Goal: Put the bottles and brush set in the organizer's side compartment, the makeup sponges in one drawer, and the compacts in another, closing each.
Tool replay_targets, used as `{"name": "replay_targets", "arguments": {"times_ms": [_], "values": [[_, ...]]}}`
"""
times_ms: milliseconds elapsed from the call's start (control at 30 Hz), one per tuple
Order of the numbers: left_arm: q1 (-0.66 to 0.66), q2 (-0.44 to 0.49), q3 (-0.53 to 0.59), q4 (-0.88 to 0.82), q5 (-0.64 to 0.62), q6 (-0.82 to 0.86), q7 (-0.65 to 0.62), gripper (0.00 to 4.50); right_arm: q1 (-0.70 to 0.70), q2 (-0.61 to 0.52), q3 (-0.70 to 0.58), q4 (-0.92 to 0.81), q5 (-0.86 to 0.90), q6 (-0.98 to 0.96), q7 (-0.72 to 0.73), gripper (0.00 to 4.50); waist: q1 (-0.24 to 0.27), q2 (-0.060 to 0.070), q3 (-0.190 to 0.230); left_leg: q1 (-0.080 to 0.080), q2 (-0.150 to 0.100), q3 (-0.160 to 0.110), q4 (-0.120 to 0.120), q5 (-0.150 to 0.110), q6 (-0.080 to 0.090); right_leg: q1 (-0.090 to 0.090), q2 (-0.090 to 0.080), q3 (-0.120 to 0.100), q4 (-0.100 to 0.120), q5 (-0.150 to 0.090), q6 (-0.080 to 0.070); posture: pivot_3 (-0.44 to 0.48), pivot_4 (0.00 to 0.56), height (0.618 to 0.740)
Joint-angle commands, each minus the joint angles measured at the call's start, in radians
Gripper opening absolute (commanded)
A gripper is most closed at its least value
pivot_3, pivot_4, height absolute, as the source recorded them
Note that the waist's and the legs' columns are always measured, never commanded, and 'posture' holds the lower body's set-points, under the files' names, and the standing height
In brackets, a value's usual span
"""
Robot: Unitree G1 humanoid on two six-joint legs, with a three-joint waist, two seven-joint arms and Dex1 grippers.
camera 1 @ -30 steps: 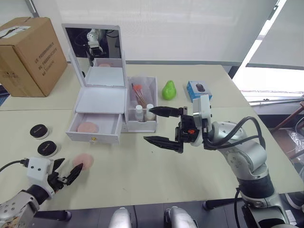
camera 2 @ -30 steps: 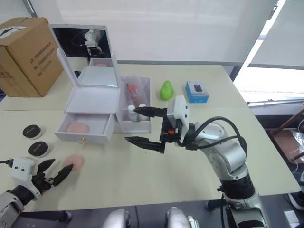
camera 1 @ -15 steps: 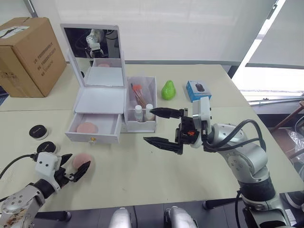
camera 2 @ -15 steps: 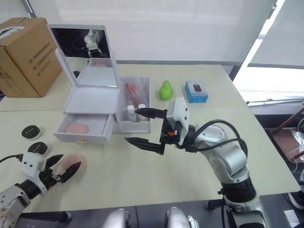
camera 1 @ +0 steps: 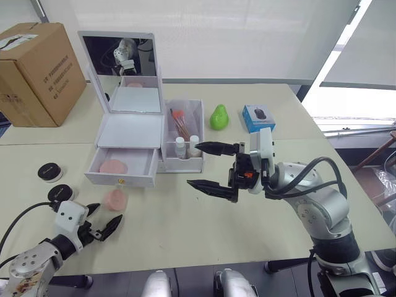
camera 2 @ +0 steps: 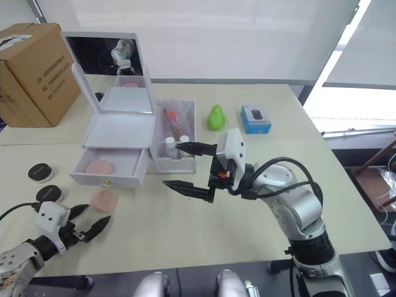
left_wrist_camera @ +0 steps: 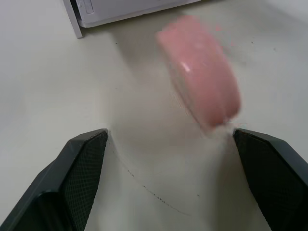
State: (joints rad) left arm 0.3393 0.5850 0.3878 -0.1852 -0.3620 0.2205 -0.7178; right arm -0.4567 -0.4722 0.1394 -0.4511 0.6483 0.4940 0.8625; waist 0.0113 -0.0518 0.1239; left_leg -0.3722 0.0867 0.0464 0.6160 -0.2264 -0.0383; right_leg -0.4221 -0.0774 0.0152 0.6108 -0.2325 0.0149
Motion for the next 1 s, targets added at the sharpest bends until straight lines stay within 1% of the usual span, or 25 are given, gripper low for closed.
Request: {"name": "replay_targets", "arguments": {"times_ms": [33, 233, 500, 733, 900, 1000], "values": [[-0.006, 0.0, 0.028, -0.014, -0.024, -0.02, -0.006, 4.48, 0.003, -0.008, -0.011, -0.031, -0.001, 0.003, -0.004, 4.5, 0.0, 0.0, 0.0, 0.0, 0.0, 0.0, 0.0, 0.0, 0.0, 0.0, 0.0, 0.0, 0.0, 0.0, 0.0, 0.0, 0.15, 0.729], [-0.056, 0.005, 0.014, 0.016, 0.015, -0.025, 0.031, 4.48, 0.002, -0.007, -0.009, -0.029, -0.005, -0.002, -0.004, 4.5, 0.001, 0.0, 0.0, 0.0, 0.0, 0.0, 0.0, 0.0, 0.0, 0.0, 0.0, 0.0, 0.0, 0.0, 0.0, 0.0, 0.15, 0.729], [-0.101, 0.034, -0.021, 0.072, 0.046, -0.002, 0.013, 4.48, 0.003, -0.011, -0.019, -0.035, -0.002, 0.002, -0.012, 4.5, 0.001, 0.0, 0.0, 0.0, 0.0, 0.0, 0.0, 0.0, 0.0, 0.0, 0.0, 0.0, 0.0, 0.0, 0.0, 0.0, 0.15, 0.729], [-0.174, 0.036, -0.063, 0.115, 0.064, -0.002, 0.016, 4.48, 0.007, -0.012, -0.018, -0.039, 0.001, 0.003, -0.021, 4.5, 0.004, 0.001, 0.0, 0.0, 0.0, 0.0, 0.0, 0.0, 0.0, -0.001, -0.001, -0.001, 0.0, 0.0, 0.0, 0.0, 0.15, 0.729], [-0.196, 0.033, -0.077, 0.119, 0.055, 0.0, 0.008, 4.48, 0.009, -0.013, -0.018, -0.041, 0.001, 0.004, -0.024, 4.5, 0.001, 0.0, 0.0, -0.002, 0.0, 0.0, 0.0, 0.0, 0.0, 0.001, 0.0, -0.001, 0.0, 0.0, 0.0, 0.0, 0.15, 0.729], [-0.189, 0.028, -0.067, 0.102, 0.035, 0.004, 0.006, 3.85, 0.011, -0.015, -0.017, -0.043, 0.001, 0.006, -0.026, 4.5, 0.001, 0.0, 0.0, -0.002, 0.0, 0.0, 0.0, 0.0, 0.0, 0.001, 0.0, -0.001, 0.0, 0.0, 0.0, 0.0, 0.15, 0.729]]}}
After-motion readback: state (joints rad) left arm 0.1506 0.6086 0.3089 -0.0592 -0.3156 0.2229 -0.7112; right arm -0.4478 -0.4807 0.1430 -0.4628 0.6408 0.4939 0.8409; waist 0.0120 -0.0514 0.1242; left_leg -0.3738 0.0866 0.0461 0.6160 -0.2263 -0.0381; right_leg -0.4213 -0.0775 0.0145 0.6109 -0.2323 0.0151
